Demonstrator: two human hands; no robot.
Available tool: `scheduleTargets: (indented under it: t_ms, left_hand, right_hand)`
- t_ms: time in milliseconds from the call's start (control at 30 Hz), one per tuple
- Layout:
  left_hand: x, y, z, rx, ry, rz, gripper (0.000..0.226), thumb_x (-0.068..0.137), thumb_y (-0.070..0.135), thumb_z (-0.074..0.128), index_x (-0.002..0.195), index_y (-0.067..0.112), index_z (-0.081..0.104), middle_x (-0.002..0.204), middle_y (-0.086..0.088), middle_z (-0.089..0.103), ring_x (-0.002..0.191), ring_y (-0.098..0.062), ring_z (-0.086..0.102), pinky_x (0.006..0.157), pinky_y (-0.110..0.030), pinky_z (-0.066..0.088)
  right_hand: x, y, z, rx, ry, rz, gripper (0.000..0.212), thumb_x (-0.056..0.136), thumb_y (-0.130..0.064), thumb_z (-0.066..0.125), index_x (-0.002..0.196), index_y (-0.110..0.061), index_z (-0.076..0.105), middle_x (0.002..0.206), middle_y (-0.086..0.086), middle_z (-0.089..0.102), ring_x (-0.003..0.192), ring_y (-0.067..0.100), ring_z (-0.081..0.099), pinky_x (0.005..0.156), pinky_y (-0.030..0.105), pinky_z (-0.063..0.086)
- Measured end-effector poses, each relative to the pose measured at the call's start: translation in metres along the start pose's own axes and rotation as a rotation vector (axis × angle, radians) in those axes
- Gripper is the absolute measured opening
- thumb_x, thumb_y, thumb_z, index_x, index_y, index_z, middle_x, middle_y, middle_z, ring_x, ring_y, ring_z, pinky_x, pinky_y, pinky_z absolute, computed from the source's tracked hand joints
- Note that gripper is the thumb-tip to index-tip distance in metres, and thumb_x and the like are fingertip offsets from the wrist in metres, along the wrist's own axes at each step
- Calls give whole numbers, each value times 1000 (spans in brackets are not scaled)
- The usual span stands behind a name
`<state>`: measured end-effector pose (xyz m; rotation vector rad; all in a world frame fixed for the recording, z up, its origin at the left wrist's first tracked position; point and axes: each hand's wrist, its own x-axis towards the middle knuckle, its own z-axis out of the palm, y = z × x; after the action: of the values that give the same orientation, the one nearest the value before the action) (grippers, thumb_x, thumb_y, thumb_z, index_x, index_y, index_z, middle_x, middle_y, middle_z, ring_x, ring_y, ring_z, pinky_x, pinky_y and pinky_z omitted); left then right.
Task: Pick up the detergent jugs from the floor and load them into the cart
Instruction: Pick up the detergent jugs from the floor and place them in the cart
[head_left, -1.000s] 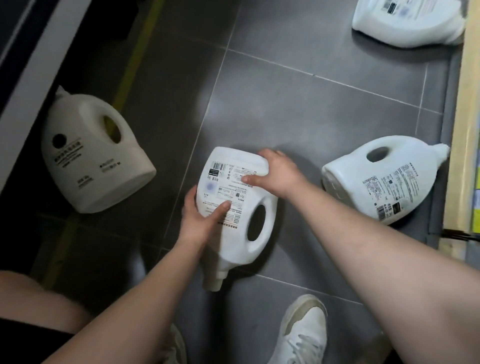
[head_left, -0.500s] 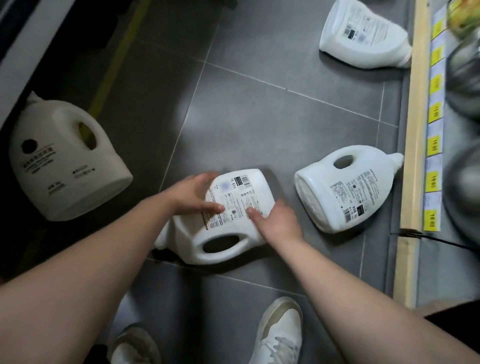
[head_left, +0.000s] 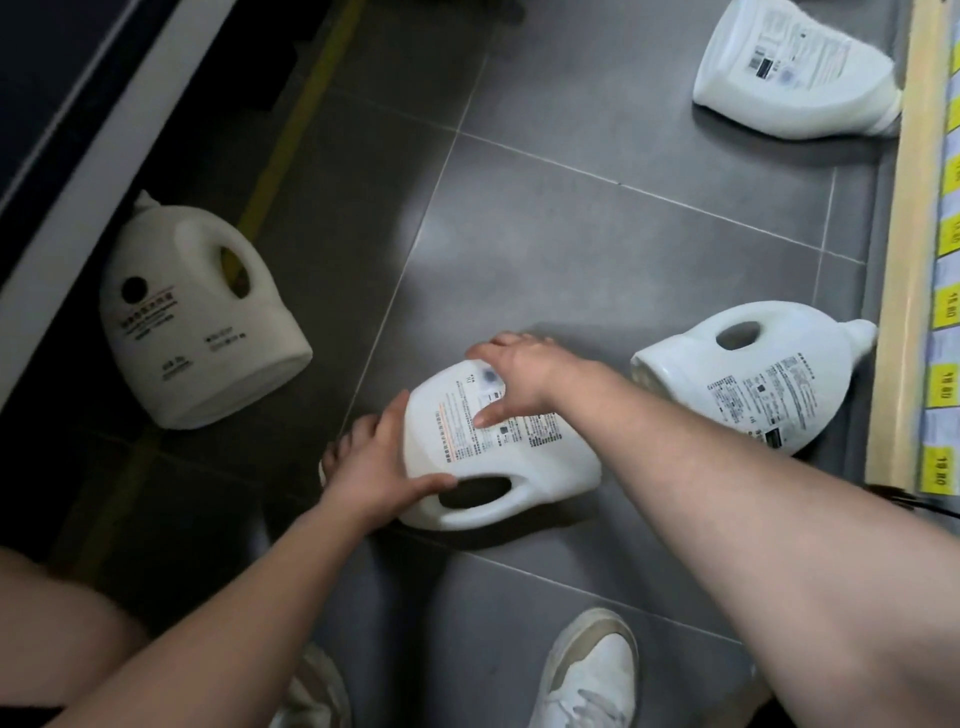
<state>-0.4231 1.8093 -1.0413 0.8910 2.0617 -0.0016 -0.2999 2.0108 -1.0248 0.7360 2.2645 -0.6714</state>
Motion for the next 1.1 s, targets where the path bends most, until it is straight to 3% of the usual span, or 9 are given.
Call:
scheduleTargets:
  t_ms: [200,400,533,600,700,833,967,1033,1100]
  left_hand:
    - [19,6,-18,182,-38,142,125,70,71,82,164,46,3,164,-9,32,155,-32,25,128,-58,7]
    - [55,43,-55,582,-106,388,127,66,78,80,164,50,4,166,-4,33,158,-27,19,126,-62,-1]
    - [63,57,-61,635,-42,480,125,63,71,86,163,53,13,173,-7,14,162,-27,5,126,-60,-3]
    - [58,43,-58,435,-8,336,137,57,70,91,164,50,8,175,-8,1,162,-30,-1,128,-57,1]
    - [36,19,-43,-203,9,-64,158,50,62,97,167,31,-5,174,-15,-4,162,-37,6,130,-51,16]
    - [15,3,5,-941,-45,-342,151,56,62,99,167,25,5,164,0,35,149,-36,41,118,-56,39]
    - [8,16,27,-1186,-66,-380,116,57,59,96,152,32,35,140,6,60,127,-33,60,107,-63,47]
    - [9,18,32,-1241,-18,-373,93,74,48,92,149,30,40,139,4,62,123,-31,62,106,-60,49]
    - [11,16,33,-1273,8,-376,86,81,40,89,150,27,40,138,3,62,122,-30,62,104,-56,51]
  right_hand:
    - [-14,13,13,173,47,121,97,74,-67,82,155,-34,39,150,4,47,144,29,43,116,45,37]
    - [-43,18,58,476,155,367,93,73,-67,82,148,-27,44,145,9,49,138,32,49,113,47,44]
    - [-55,8,84,597,145,518,97,77,-66,80,148,-17,37,150,14,46,140,36,49,113,48,46]
    - [-54,8,83,602,85,527,102,76,-66,81,149,-12,35,150,15,49,139,35,51,112,47,47]
    - [-42,14,64,687,80,449,104,76,-63,84,151,-10,36,152,13,53,138,31,54,110,39,48]
    - [-25,15,40,740,25,329,102,83,-57,82,161,-17,30,158,6,49,139,27,54,101,30,46]
    - [-17,22,45,749,-64,316,99,82,-67,76,159,-18,36,155,3,53,136,24,56,105,31,44]
    - [-17,25,49,794,-61,318,100,81,-68,76,158,-17,37,151,1,57,132,22,58,105,32,46]
    - [-20,24,51,865,-42,319,88,84,-62,78,151,-17,44,137,-1,62,117,20,62,94,30,47]
